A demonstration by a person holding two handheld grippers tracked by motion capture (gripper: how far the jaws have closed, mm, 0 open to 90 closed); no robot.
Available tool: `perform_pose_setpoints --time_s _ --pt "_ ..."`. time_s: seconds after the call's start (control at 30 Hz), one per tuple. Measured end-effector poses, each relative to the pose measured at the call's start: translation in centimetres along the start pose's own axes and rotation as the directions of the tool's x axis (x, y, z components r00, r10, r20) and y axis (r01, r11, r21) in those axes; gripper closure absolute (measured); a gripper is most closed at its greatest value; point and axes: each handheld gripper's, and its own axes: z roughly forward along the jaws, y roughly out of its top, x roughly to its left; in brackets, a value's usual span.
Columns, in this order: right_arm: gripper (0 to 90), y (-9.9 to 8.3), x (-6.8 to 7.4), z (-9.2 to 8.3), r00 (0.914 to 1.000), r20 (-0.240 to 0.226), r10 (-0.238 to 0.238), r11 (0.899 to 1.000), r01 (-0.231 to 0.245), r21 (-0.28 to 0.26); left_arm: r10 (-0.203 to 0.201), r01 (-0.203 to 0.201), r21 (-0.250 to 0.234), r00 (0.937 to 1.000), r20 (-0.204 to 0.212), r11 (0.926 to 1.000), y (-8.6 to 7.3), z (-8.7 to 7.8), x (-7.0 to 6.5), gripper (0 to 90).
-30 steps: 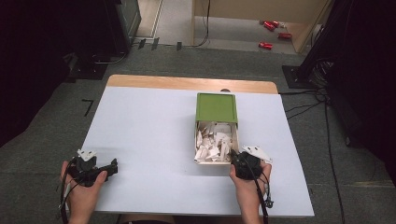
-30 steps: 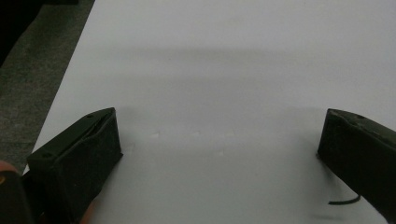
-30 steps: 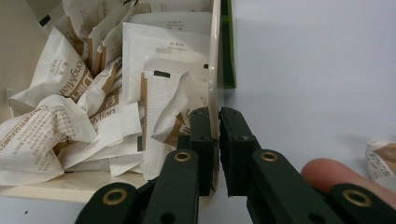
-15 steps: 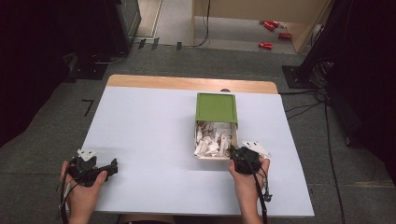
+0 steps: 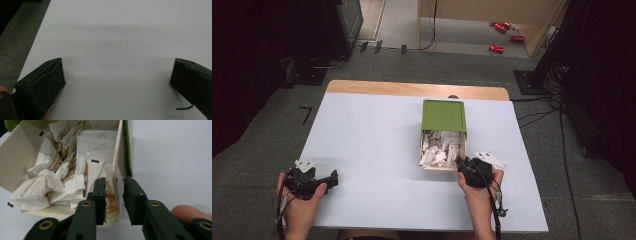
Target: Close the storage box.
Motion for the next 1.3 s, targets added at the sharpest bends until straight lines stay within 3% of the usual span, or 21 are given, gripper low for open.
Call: perform_pose_setpoints --time_s 0.2,0.63,0.83,1.3 --pt "63.1 -1.3 -0.1 -1.2 0.9999 0.005 -0.016 1.000 0.016 0.004 -0.001 0.001 0.000 1.0000 0.000 1.0000 0.0 0.0 0.0 0.0" --pt "57.8 -4.0 0.5 -0.9 0.9995 -0.027 -0.016 0.999 0.017 0.030 -0.001 0.001 -0.001 1.0000 0.000 1.0000 0.0 0.0 0.0 0.0" --pt "57.0 -3.8 1.2 -0.9 0.9995 0.001 -0.032 0.999 0.032 0.018 -0.001 0.001 -0.002 1.0000 0.001 1.0000 0.0 0.0 0.0 0.0" --pt "56.3 -4.0 1.3 -0.8 0.9994 0.007 -0.034 0.999 0.034 0.005 -0.001 0.001 -0.001 1.0000 0.000 1.0000 0.0 0.0 0.0 0.0"
